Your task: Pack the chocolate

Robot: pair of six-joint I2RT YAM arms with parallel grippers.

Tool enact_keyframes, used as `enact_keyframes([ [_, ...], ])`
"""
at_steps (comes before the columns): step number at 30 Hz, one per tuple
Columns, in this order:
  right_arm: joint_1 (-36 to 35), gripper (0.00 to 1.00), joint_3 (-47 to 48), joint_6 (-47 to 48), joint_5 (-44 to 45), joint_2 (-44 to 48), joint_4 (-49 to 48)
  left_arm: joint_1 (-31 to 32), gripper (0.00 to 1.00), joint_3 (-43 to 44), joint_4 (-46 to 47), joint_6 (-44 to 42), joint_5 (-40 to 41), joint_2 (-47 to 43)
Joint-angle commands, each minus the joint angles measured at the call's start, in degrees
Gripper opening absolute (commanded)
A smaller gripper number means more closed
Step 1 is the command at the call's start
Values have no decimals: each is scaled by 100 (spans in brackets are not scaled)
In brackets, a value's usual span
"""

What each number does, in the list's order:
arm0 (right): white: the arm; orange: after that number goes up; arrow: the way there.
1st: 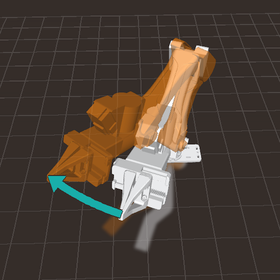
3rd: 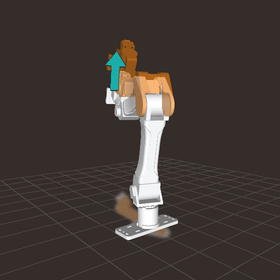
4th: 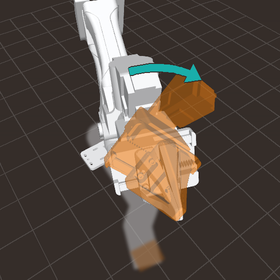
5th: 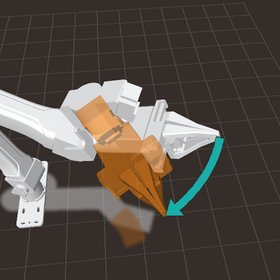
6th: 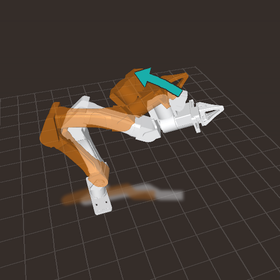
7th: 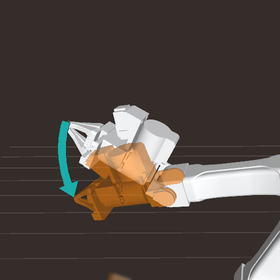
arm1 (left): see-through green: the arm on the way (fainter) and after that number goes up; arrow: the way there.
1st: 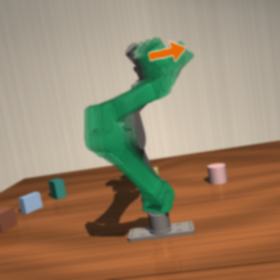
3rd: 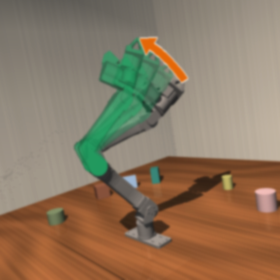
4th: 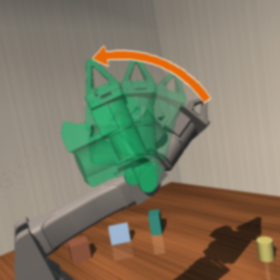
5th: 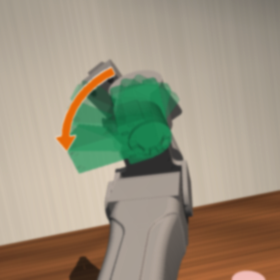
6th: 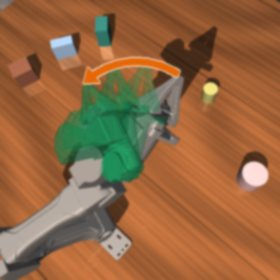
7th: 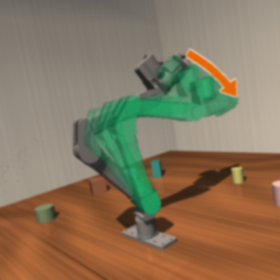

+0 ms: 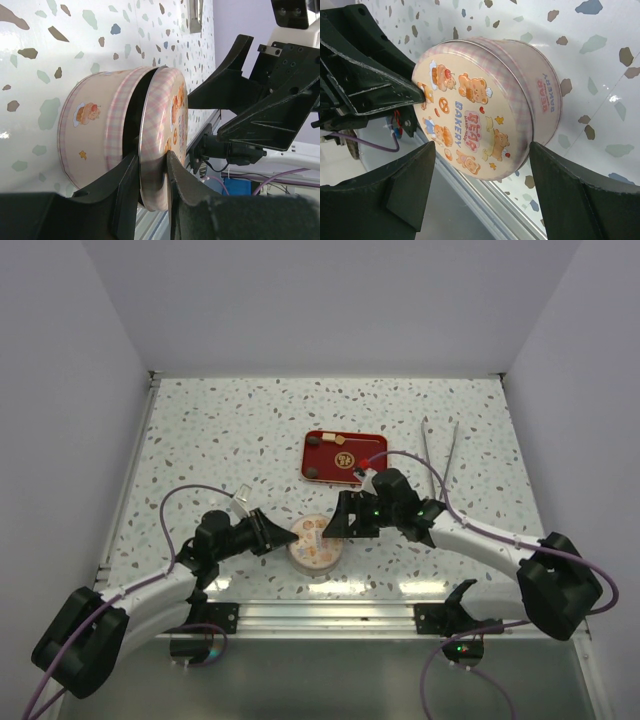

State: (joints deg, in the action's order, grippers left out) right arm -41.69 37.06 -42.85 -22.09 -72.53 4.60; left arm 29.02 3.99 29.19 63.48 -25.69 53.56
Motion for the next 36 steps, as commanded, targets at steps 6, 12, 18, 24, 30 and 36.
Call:
enact_keyframes([
  [6,-50,79,-14,-13,38,11,-12,-19,13,-65,-230,-178,275,40],
  [12,-93,79,-67,-83,-6,-85,-152,-19,13,-65,-247,-179,284,23],
  [18,-129,79,-146,-118,-15,-165,-258,-19,13,-56,-265,-179,284,23],
  [24,-129,80,-208,-162,-24,-191,-363,-19,13,-38,-265,-205,284,49],
  [30,-137,79,-225,-312,-252,-209,-592,-19,13,-21,-273,-214,284,67],
  [36,-129,79,-68,-382,-393,-121,-557,-19,13,23,-317,-222,293,49],
])
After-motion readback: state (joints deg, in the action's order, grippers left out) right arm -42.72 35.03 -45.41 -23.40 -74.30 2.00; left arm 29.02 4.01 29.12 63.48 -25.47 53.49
